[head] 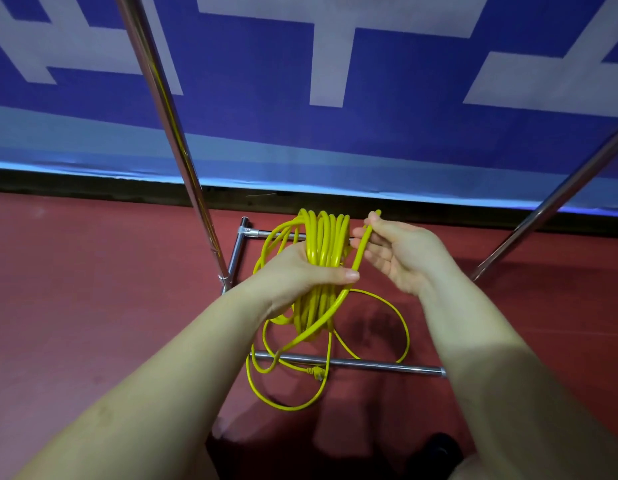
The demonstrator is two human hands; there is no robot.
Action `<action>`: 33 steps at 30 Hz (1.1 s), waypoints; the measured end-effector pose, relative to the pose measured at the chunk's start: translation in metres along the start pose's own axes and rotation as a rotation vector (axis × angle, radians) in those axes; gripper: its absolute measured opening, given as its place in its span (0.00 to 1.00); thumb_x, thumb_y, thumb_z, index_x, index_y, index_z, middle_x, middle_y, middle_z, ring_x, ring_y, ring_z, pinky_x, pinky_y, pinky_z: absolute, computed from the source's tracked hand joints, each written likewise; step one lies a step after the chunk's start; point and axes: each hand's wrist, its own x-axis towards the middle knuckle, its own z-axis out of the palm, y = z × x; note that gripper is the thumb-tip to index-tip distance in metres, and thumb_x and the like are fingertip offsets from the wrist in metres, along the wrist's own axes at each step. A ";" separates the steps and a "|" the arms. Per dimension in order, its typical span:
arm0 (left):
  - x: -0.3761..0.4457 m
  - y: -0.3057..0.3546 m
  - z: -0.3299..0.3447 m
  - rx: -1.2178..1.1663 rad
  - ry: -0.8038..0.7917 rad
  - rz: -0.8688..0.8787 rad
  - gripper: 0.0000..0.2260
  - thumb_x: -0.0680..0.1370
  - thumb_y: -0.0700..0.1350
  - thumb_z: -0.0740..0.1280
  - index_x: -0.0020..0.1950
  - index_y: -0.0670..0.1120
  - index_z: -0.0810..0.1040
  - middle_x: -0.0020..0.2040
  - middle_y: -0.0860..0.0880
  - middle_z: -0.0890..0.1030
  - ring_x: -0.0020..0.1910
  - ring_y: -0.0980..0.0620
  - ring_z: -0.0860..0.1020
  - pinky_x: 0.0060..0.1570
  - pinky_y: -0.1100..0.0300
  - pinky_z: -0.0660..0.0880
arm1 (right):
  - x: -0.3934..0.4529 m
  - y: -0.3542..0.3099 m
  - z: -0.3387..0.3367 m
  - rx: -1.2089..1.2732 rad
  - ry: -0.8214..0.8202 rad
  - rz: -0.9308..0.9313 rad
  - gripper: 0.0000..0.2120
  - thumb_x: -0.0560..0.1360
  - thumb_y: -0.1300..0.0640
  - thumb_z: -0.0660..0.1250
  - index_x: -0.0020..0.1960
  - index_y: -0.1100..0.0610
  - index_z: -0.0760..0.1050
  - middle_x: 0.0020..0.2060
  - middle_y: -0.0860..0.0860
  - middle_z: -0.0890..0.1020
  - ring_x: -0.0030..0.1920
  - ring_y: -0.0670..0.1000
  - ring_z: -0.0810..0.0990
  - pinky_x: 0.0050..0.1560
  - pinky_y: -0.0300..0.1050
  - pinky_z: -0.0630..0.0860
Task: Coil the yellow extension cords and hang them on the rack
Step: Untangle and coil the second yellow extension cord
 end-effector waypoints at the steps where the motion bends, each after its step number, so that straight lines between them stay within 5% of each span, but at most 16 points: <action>1: 0.001 0.000 0.001 -0.006 0.007 -0.001 0.14 0.58 0.50 0.78 0.39 0.48 0.79 0.38 0.44 0.79 0.41 0.44 0.78 0.55 0.43 0.75 | 0.000 0.001 0.001 -0.004 -0.007 0.003 0.05 0.78 0.56 0.63 0.48 0.58 0.72 0.27 0.48 0.83 0.29 0.45 0.83 0.26 0.33 0.75; 6: 0.003 -0.003 0.006 -0.003 0.009 -0.019 0.06 0.70 0.37 0.74 0.44 0.43 0.80 0.34 0.47 0.81 0.33 0.51 0.80 0.45 0.54 0.78 | 0.000 0.008 0.003 -0.053 -0.004 -0.058 0.06 0.76 0.56 0.66 0.48 0.59 0.73 0.38 0.52 0.82 0.31 0.46 0.82 0.29 0.35 0.77; 10: 0.003 -0.001 0.008 -0.092 0.035 -0.059 0.04 0.73 0.34 0.68 0.39 0.39 0.79 0.32 0.46 0.81 0.28 0.52 0.77 0.34 0.59 0.78 | 0.001 0.011 -0.001 -0.458 0.074 -0.264 0.12 0.77 0.48 0.63 0.41 0.54 0.76 0.37 0.49 0.81 0.40 0.48 0.80 0.41 0.41 0.77; 13: 0.007 -0.001 0.008 -0.255 0.150 -0.058 0.06 0.75 0.34 0.67 0.38 0.38 0.78 0.28 0.47 0.79 0.25 0.53 0.76 0.30 0.61 0.76 | -0.011 0.012 0.000 -0.560 0.008 -0.199 0.22 0.75 0.38 0.57 0.39 0.56 0.75 0.34 0.51 0.79 0.35 0.49 0.79 0.39 0.43 0.75; 16: 0.014 -0.001 0.002 -0.431 0.276 -0.063 0.05 0.75 0.36 0.67 0.38 0.39 0.78 0.27 0.48 0.79 0.25 0.53 0.77 0.30 0.62 0.76 | -0.023 0.028 0.002 -0.860 -0.046 -0.260 0.31 0.63 0.27 0.64 0.36 0.58 0.74 0.26 0.48 0.76 0.27 0.46 0.74 0.34 0.41 0.71; 19: 0.018 -0.002 -0.002 -0.494 0.332 -0.057 0.03 0.75 0.36 0.67 0.41 0.39 0.78 0.28 0.48 0.79 0.28 0.54 0.78 0.31 0.62 0.77 | -0.027 0.043 0.007 -1.032 -0.063 -0.371 0.18 0.63 0.41 0.75 0.33 0.54 0.74 0.22 0.45 0.72 0.23 0.41 0.69 0.30 0.38 0.66; 23: 0.021 0.002 -0.003 -0.518 0.416 0.012 0.03 0.75 0.35 0.67 0.41 0.38 0.78 0.29 0.48 0.80 0.28 0.54 0.78 0.31 0.62 0.76 | -0.024 0.048 0.015 -1.030 -0.118 -0.524 0.13 0.72 0.56 0.70 0.32 0.51 0.69 0.23 0.46 0.76 0.24 0.41 0.72 0.33 0.42 0.69; 28: 0.023 0.005 -0.016 -0.581 0.493 0.046 0.02 0.74 0.35 0.67 0.42 0.38 0.79 0.30 0.48 0.81 0.30 0.52 0.79 0.35 0.58 0.77 | -0.011 0.043 0.006 -0.809 -0.442 -0.238 0.09 0.79 0.54 0.61 0.40 0.55 0.68 0.25 0.50 0.80 0.34 0.57 0.75 0.38 0.51 0.69; 33: 0.023 0.009 -0.037 -0.666 0.550 0.071 0.03 0.75 0.35 0.68 0.42 0.40 0.78 0.33 0.48 0.81 0.32 0.53 0.80 0.45 0.55 0.77 | 0.005 0.049 -0.027 -1.348 -0.560 0.046 0.08 0.75 0.52 0.68 0.38 0.51 0.76 0.33 0.44 0.78 0.39 0.45 0.74 0.48 0.43 0.69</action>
